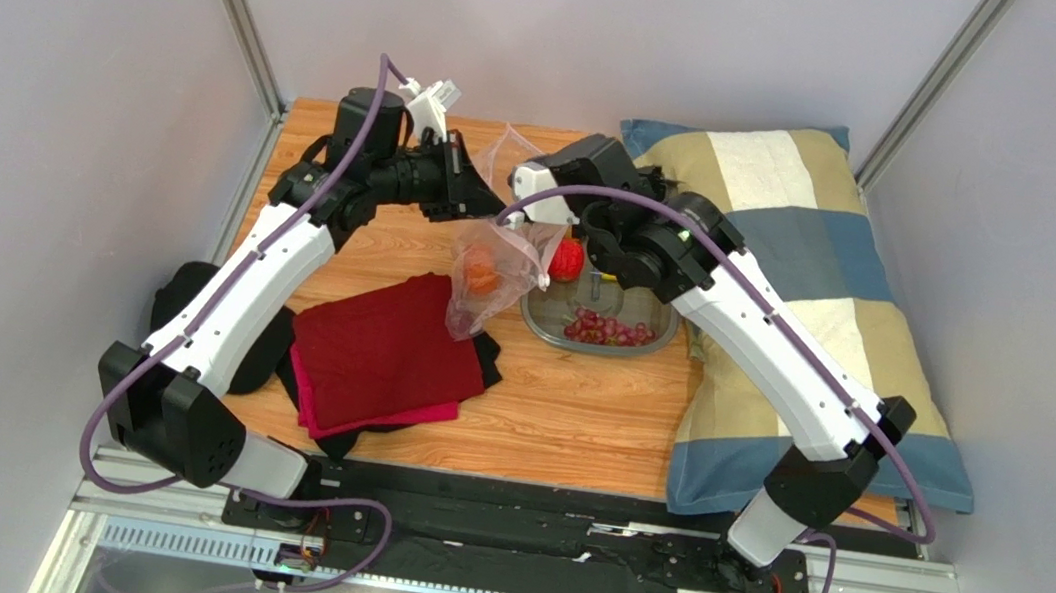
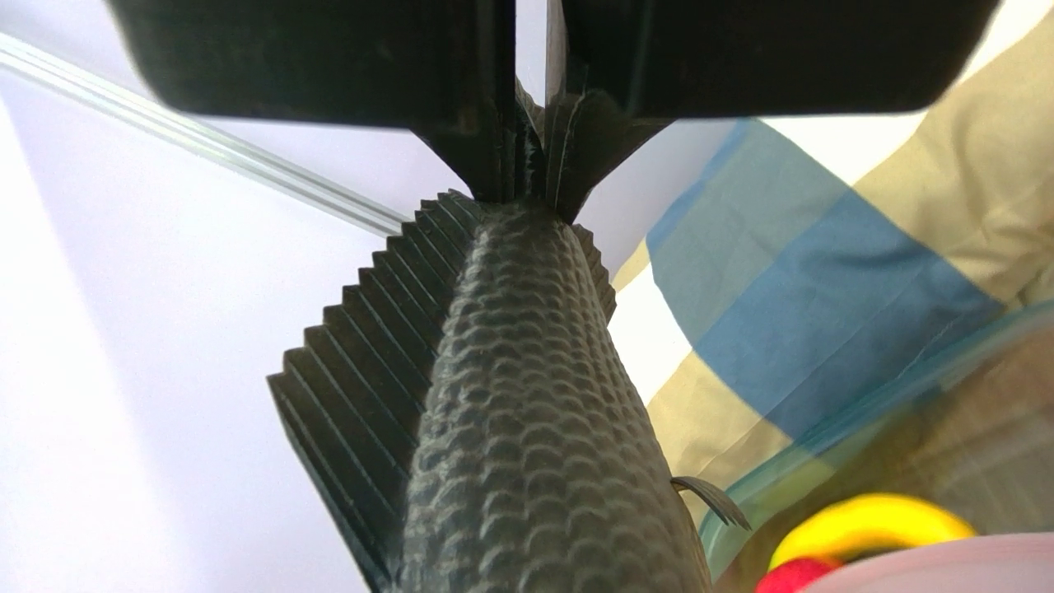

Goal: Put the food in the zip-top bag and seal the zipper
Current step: Place the fake fish in the zipper food storage bag.

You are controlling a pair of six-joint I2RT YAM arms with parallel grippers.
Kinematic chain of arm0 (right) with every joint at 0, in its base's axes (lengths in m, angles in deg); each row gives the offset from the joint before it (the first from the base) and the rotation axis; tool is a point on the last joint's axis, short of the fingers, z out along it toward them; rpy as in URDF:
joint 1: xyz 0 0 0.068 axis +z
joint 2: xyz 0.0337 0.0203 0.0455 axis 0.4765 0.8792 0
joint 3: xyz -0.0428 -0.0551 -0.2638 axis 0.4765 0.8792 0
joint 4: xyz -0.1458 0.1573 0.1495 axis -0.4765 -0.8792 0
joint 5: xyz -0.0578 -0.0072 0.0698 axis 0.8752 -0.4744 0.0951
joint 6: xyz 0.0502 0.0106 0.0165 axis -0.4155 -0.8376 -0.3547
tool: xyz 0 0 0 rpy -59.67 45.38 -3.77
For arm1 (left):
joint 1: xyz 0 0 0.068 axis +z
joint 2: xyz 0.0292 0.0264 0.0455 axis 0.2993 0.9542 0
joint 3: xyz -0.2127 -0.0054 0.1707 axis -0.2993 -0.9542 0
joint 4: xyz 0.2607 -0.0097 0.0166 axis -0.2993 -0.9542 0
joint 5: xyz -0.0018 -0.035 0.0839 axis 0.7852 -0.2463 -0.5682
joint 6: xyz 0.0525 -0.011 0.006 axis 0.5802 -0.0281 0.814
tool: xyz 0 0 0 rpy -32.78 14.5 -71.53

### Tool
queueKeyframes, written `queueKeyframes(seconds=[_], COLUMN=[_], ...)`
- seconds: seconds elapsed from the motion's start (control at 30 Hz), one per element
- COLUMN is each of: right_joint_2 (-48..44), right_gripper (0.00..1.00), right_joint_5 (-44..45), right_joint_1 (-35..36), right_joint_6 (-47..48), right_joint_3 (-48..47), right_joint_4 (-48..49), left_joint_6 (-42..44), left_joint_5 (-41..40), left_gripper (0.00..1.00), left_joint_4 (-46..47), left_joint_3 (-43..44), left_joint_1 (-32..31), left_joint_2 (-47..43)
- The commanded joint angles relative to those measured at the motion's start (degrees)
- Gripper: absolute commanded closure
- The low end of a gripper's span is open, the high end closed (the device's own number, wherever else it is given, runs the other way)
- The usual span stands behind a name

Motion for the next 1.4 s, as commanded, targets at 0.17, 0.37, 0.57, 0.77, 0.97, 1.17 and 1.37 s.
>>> queueKeyframes(seconds=[0.17,0.37,0.57,0.77,0.97,1.17,1.37], right_joint_2=[4.62,4.80,3.48,-3.00,-9.87,-6.82,0.13], right_gripper=[0.83,0.46,0.25,0.09,0.07,0.08,0.07], right_joint_5=[6.20,6.90,2.26,-8.81,-22.52,-53.27,-68.93], right_joint_1=[1.34,3.18,4.24,3.36,-4.71,-26.85,-35.13], right_joint_6=[3.75,7.79,4.48,-9.06,-28.38,-47.74,-53.88], right_joint_3=[-3.26,-2.03,-6.50,-11.61,-4.86,-2.74,3.32], right_joint_4=[-4.85,0.77,9.64,12.19,10.72,1.23,2.44], left_joint_6=[0.43,-1.06,-8.34,-19.68,-22.52,-15.65,-19.69], left_joint_5=[-0.51,2.29,7.91,15.11,17.94,17.59,18.73], left_gripper=[1.00,1.00,1.00,1.00,1.00,1.00,1.00], left_joint_4=[2.25,4.18,16.56,34.39,38.48,31.52,37.67], left_joint_3=[1.17,0.47,-5.59,-12.53,-10.53,-2.52,-6.03], left_joint_1=[-1.32,-1.59,0.78,5.44,6.32,7.55,8.78], left_joint_2=[-0.93,-0.84,-3.73,-4.00,-2.33,0.47,2.67])
